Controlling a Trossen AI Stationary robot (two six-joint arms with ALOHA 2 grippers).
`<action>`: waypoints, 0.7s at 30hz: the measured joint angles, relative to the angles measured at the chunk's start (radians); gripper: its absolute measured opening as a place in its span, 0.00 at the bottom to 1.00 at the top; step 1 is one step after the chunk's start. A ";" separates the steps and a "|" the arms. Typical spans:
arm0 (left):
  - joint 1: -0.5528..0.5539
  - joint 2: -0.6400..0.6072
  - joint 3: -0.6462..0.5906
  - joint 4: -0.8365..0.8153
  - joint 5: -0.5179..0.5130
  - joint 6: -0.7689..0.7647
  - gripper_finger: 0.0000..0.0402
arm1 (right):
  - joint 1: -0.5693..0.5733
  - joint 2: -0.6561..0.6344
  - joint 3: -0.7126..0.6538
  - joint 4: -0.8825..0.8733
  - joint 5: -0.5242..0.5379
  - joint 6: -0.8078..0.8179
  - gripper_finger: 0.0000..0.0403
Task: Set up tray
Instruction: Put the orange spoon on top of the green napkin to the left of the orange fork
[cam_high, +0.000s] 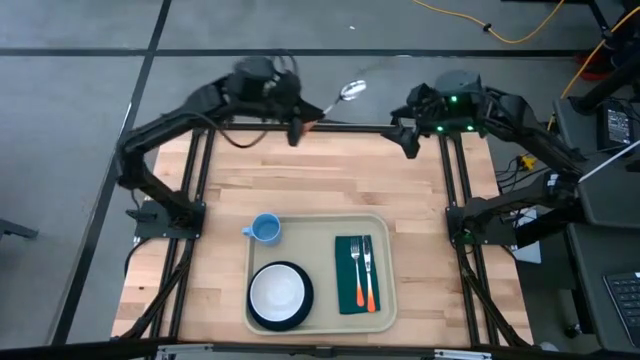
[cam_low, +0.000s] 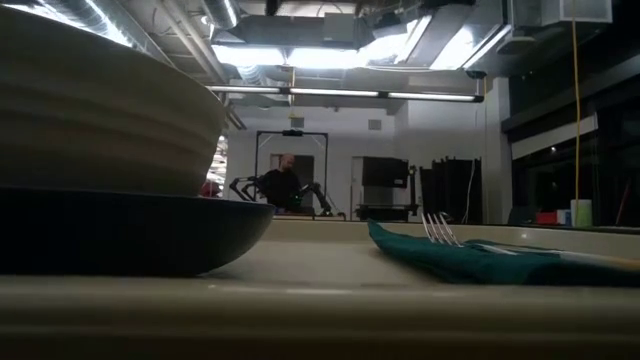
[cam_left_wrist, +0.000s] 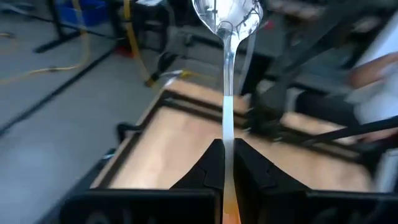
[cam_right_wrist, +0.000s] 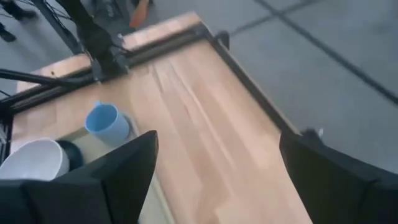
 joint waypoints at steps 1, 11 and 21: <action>0.010 -0.017 0.000 0.000 0.038 -0.019 0.01 | 0.006 0.006 0.000 0.027 -0.006 -0.018 0.85; 0.131 -0.104 0.000 0.081 0.520 -0.231 0.01 | 0.068 0.011 0.088 0.220 0.029 -0.278 0.85; 0.176 -0.031 -0.019 0.273 0.912 -0.490 0.01 | 0.130 0.012 0.159 0.252 0.107 -0.397 0.85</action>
